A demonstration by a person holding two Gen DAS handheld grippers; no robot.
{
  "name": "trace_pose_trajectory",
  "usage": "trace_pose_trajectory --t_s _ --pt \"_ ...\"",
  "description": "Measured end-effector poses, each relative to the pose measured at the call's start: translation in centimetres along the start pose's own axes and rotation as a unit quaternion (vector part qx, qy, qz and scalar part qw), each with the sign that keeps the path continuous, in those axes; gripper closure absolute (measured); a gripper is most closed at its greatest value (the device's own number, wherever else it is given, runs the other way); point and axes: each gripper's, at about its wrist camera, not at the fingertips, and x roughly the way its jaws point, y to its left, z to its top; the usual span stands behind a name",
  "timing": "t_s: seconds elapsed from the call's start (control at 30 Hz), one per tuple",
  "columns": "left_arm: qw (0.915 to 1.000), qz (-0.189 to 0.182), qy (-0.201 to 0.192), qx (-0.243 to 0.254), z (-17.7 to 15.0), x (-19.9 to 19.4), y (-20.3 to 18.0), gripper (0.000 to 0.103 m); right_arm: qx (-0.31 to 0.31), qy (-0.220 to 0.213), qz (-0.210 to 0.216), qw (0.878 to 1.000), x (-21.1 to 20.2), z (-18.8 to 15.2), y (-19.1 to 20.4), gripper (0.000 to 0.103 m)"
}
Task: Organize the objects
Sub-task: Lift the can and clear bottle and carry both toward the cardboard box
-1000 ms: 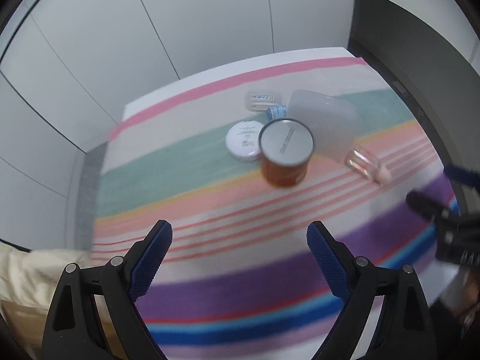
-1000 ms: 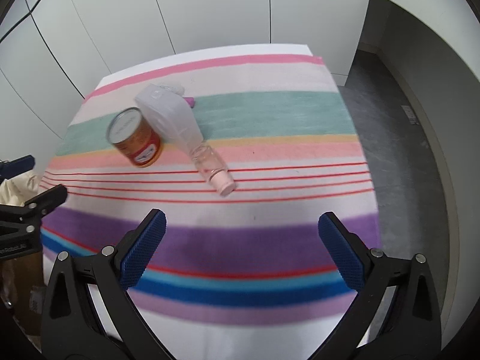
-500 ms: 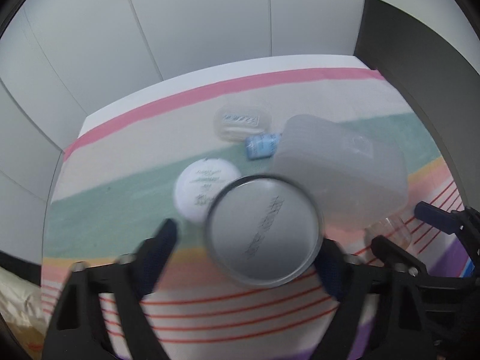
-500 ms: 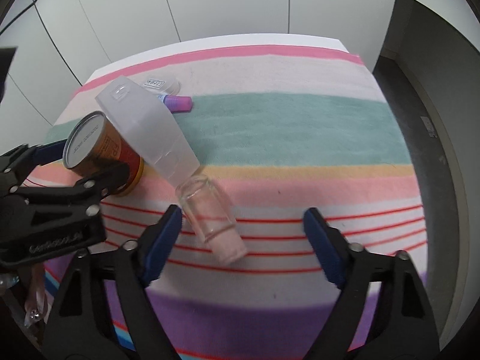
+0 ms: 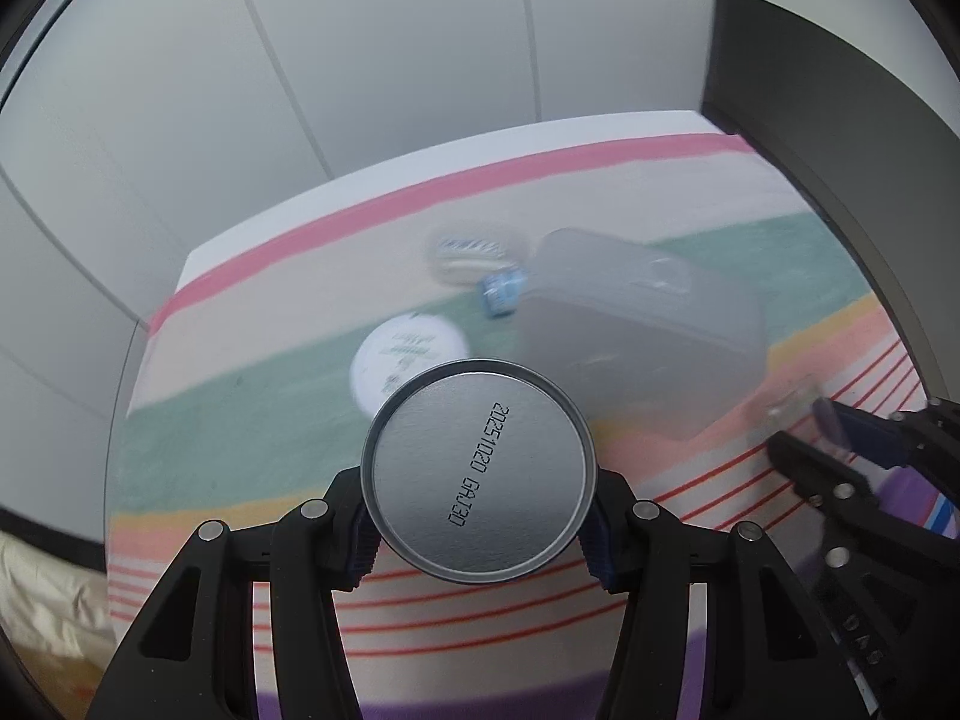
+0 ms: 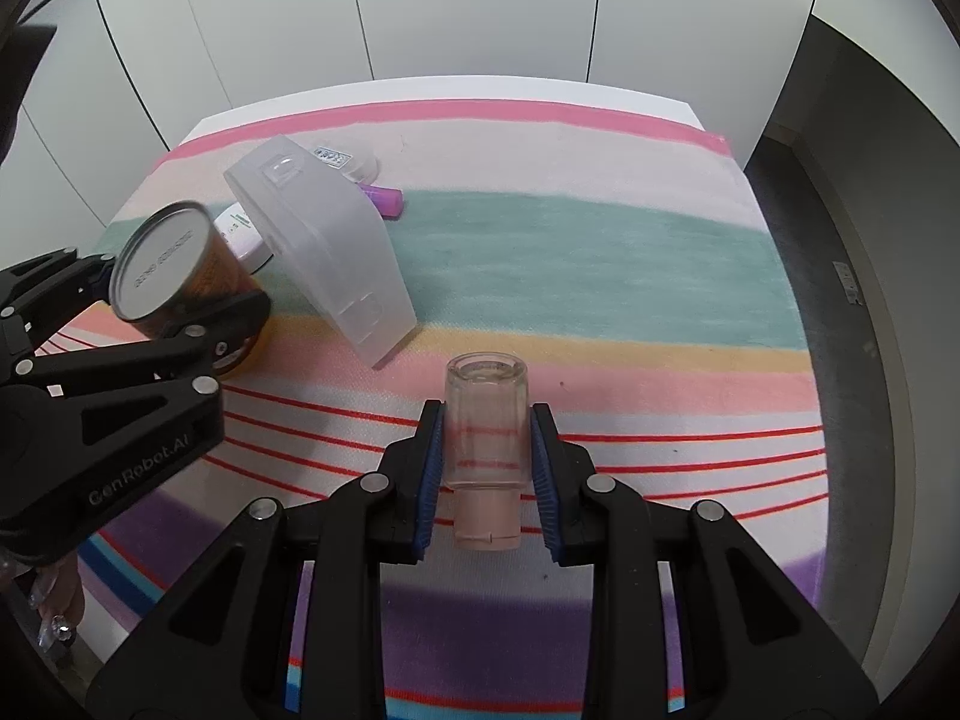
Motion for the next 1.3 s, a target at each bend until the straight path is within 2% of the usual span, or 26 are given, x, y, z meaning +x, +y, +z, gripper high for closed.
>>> trace_pose_trajectory --t_s 0.2,0.37,0.73,0.9,1.3 --pt "0.9993 0.028 0.009 -0.023 -0.1 -1.5 2.1 0.048 0.009 0.001 -0.004 1.000 -1.8 0.7 0.1 0.075" --pt "0.9982 0.028 0.012 -0.053 0.4 -3.9 4.1 0.048 0.003 -0.009 -0.013 1.000 -4.4 2.1 0.8 0.075" --pt "0.9959 0.037 -0.044 -0.070 2.8 -13.9 7.0 0.048 0.008 -0.034 -0.035 0.999 -12.3 5.6 2.0 0.074" --pt "0.9919 0.072 -0.070 -0.077 3.6 -18.5 8.7 0.048 -0.002 -0.042 -0.036 0.998 -16.1 6.9 2.9 0.074" --pt "0.9850 0.100 -0.083 -0.113 4.0 -27.2 12.6 0.048 -0.024 -0.075 -0.017 0.997 -26.0 9.2 5.4 0.074"
